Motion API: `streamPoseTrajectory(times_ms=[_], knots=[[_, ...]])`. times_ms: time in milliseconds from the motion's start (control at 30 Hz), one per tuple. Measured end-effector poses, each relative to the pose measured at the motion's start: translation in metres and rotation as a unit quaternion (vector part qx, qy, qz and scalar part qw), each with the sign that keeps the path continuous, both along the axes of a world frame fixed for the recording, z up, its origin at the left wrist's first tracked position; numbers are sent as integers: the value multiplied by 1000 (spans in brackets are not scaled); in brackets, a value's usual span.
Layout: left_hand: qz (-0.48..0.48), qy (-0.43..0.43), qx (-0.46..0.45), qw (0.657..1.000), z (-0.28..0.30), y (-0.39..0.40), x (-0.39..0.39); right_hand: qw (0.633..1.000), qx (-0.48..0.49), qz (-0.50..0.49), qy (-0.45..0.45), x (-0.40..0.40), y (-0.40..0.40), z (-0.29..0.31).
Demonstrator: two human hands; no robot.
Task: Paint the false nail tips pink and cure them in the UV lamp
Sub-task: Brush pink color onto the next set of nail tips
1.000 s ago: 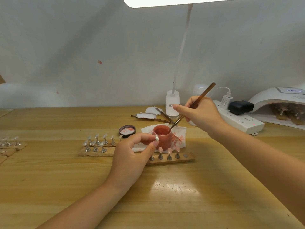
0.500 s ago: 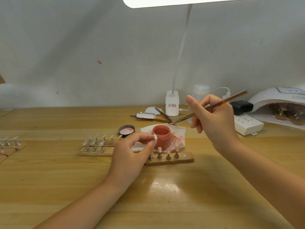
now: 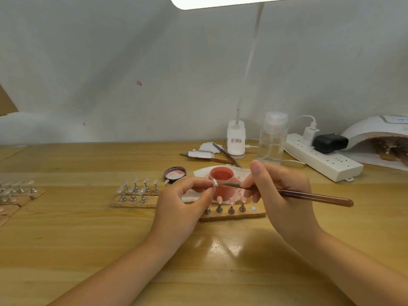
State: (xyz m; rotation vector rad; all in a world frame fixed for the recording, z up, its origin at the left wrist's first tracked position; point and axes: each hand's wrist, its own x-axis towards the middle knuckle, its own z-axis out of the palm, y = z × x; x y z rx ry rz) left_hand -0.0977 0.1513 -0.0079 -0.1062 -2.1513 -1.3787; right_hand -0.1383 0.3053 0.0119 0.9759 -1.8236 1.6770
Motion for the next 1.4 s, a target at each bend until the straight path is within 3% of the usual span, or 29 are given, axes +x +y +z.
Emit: streamPoseTrajectory(times_ms=[200, 367, 500, 667, 1400], knots=[[9, 2, -6, 1000, 0, 0, 0, 1000, 20, -7, -8, 0, -2, -4], [8, 1, -5, 1000, 0, 0, -1, 998, -39, 18, -48, 1, -2, -4], [6, 6, -9, 1000, 1, 0, -1, 1000, 0, -8, -26, 0, -4, -3], [1, 3, -10, 1000, 1, -1, 0, 995, -53, 7, -87, 1, -2, -3], [-10, -6, 6, 1000, 3, 1, 1, 998, -52, 5, -46, 2, -2, -1]])
